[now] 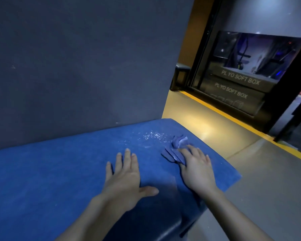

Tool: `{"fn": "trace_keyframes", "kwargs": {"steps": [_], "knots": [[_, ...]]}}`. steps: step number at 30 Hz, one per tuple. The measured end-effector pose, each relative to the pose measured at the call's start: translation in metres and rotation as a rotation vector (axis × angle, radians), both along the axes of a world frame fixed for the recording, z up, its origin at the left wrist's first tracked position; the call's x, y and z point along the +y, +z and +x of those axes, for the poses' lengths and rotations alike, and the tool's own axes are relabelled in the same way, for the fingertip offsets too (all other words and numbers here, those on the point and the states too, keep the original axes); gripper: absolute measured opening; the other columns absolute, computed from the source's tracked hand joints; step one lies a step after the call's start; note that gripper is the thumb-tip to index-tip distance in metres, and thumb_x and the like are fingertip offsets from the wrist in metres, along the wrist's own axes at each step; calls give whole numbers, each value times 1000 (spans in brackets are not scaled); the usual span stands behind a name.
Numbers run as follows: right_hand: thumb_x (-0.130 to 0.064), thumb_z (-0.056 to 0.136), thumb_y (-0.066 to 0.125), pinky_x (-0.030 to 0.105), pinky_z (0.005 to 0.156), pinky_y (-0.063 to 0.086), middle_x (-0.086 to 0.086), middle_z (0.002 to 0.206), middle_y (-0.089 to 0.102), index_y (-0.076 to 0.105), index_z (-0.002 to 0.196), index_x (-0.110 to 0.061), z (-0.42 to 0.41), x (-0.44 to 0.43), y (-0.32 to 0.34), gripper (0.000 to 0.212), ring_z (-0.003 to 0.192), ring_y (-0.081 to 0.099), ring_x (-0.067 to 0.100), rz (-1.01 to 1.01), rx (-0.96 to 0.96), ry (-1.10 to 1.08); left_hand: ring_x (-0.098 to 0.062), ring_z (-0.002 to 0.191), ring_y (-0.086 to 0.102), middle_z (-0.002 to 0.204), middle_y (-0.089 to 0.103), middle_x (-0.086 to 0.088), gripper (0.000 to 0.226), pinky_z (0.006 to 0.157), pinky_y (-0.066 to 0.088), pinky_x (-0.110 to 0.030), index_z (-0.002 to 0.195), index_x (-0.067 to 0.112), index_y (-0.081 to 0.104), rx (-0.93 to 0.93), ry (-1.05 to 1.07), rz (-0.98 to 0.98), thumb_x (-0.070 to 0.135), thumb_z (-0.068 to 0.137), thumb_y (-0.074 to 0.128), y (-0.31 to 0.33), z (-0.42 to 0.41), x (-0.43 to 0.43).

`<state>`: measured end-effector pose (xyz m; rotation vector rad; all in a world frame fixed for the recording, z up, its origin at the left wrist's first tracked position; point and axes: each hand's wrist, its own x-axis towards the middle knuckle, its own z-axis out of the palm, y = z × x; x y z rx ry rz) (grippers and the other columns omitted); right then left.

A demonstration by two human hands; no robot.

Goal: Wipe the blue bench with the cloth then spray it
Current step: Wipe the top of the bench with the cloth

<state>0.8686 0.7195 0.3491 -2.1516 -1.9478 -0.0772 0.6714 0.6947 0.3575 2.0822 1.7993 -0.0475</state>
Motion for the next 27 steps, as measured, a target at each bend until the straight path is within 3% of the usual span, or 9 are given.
{"fn": "trace_keyframes", "kwargs": {"steps": [4,9,12,18,21,24,27], "knots": [[-30,94,42,45,118,12,-5,152,29,38,136,-31,-14,1,-2,42,142,20,27,-3,1,-32,-29,144,-25,157,-26,-7,108,116,-11,-51,150,7,-13,-15,-21,-20,73,80,38,-9,5,-1],[-32,95,41,42,119,6,-9,155,21,35,139,-33,-50,7,-4,44,145,13,26,-15,18,178,-29,146,-21,158,-22,-11,108,116,-8,-52,150,5,-10,8,-21,-54,71,81,41,-5,7,1],[-29,95,41,40,119,10,-10,155,23,36,138,-35,-42,10,-4,43,145,15,21,-18,25,225,-29,146,-19,159,-20,-11,108,117,-6,-52,150,5,-8,15,-21,-47,72,80,41,-6,6,1],[-15,90,45,39,108,31,3,145,40,45,131,-24,0,16,5,42,130,37,29,27,-13,-91,-29,147,-16,159,-18,-12,110,117,-4,-52,150,5,-7,44,-34,-23,74,79,40,-7,7,3],[-11,90,45,40,99,36,9,135,47,48,128,-16,1,19,5,38,119,43,35,56,21,-139,-27,147,-14,160,-16,-11,109,117,-4,-52,151,6,-5,39,-38,21,74,79,39,-11,6,2],[-3,89,47,36,90,37,11,131,51,54,123,-13,-14,18,8,36,112,46,37,127,176,-9,-27,148,-12,160,-14,-10,108,116,-4,-53,151,5,-3,10,-29,44,72,79,42,-10,6,1],[2,84,47,30,100,32,4,138,46,55,126,-24,-50,12,12,50,122,42,29,126,228,309,-29,148,-8,161,-8,-11,108,116,-2,-55,151,5,0,-13,-47,53,70,78,46,-7,7,2]]}}
